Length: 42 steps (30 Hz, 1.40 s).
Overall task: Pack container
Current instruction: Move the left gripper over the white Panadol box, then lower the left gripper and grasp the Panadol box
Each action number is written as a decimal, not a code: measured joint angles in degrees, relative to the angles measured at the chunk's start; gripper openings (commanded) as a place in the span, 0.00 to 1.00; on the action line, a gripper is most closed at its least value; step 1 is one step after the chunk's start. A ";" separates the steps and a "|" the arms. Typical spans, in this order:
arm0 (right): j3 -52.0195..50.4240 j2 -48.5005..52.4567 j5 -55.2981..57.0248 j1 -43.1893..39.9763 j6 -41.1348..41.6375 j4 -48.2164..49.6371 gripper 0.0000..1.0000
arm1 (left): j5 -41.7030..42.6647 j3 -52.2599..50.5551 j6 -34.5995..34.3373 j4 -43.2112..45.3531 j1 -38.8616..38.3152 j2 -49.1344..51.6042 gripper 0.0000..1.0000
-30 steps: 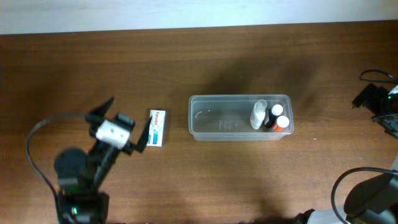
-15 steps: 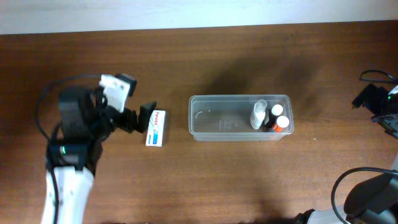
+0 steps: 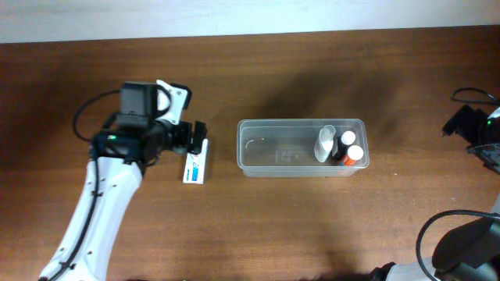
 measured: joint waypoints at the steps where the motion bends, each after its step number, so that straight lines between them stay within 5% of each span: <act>1: 0.00 0.00 0.00 0.00 0.00 0.00 0.98 | -2.34 0.00 -2.03 -0.83 -1.07 0.37 0.99; 7: 0.00 0.00 0.00 0.00 0.00 0.00 0.98 | -9.53 0.04 -14.78 -5.18 -3.43 3.50 0.99; 14: 0.00 0.00 0.00 0.00 0.02 0.00 0.98 | -9.94 0.04 -20.26 -6.86 -3.39 9.14 0.99; 42: 0.00 0.00 0.00 0.00 0.00 0.00 0.98 | -8.90 0.04 -14.19 -4.85 -3.39 23.82 0.99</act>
